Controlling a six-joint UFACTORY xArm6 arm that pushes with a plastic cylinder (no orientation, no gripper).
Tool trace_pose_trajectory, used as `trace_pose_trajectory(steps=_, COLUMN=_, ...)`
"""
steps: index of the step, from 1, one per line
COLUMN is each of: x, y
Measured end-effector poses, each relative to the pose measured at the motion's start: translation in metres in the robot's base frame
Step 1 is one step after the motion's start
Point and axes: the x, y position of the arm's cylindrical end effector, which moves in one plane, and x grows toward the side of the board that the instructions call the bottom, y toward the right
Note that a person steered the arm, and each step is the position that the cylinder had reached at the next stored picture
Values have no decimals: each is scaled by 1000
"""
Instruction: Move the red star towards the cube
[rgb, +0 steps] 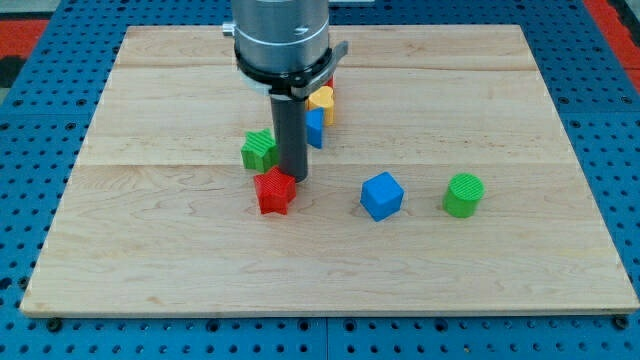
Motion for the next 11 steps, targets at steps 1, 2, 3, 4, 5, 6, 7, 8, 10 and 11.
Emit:
trace_pose_trajectory(steps=1, x=-36, y=-26)
trace_pose_trajectory(steps=2, x=-11, y=-64)
trace_pose_trajectory(steps=3, x=38, y=-71)
trace_pose_trajectory(steps=4, x=32, y=-44)
trace_pose_trajectory(steps=5, x=39, y=-41)
trace_pose_trajectory(steps=6, x=26, y=-43)
trace_pose_trajectory(steps=7, x=16, y=-33)
trace_pose_trajectory(steps=8, x=18, y=-6)
trace_pose_trajectory(steps=10, x=36, y=-17)
trace_pose_trajectory(steps=11, x=-21, y=-39)
